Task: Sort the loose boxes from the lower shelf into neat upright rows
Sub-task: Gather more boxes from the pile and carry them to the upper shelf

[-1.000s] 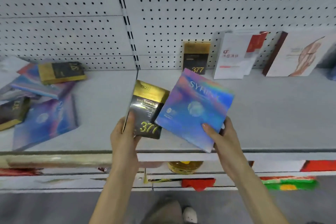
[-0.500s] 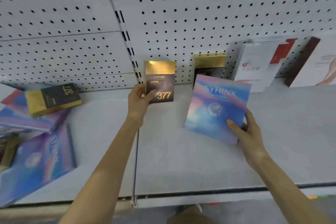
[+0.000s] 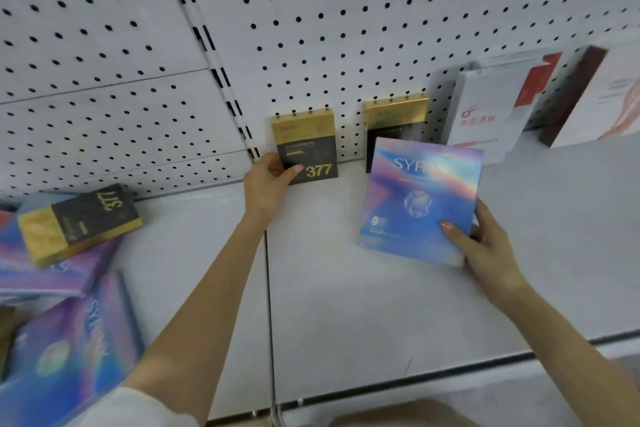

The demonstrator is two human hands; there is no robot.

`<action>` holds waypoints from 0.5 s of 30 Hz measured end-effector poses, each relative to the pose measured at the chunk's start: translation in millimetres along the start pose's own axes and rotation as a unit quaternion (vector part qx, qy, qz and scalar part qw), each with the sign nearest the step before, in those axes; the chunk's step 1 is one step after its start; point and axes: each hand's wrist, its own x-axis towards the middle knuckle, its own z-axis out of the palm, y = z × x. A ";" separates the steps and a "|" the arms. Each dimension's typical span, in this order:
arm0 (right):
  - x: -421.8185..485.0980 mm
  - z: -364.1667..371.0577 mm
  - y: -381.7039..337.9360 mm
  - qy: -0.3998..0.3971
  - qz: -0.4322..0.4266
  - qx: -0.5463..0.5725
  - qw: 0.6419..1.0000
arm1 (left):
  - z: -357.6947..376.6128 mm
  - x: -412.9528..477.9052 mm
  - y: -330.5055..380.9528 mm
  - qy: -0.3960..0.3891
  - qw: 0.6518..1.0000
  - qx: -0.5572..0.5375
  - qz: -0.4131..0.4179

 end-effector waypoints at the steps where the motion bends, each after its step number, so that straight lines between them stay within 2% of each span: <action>1: -0.2 0.4 -0.3 0.001 -0.001 0.000 1.000 | 1.0 -0.2 -1.4 0.002 1.000 -0.010 -0.002; 7: -1.5 1.8 -1.2 -0.001 -0.009 -0.004 1.000 | 3.3 -6.8 -1.9 0.013 0.999 -0.024 -0.020; 11: -1.8 0.4 0.4 0.000 -0.014 -0.004 1.000 | 5.2 -48.7 9.0 0.139 0.989 -0.051 -0.004; 12: -1.8 0.4 0.2 0.000 -0.017 -0.006 1.000 | 9.3 -65.4 16.5 0.142 0.987 -0.069 0.009; 13: -1.5 0.5 -0.1 -0.001 -0.017 -0.007 1.000 | 15.1 -82.0 24.4 0.119 0.989 -0.082 0.019; 15: -0.8 0.1 0.3 -0.007 -0.016 -0.008 1.000 | 33.5 -109.0 33.8 0.024 0.994 -0.101 0.023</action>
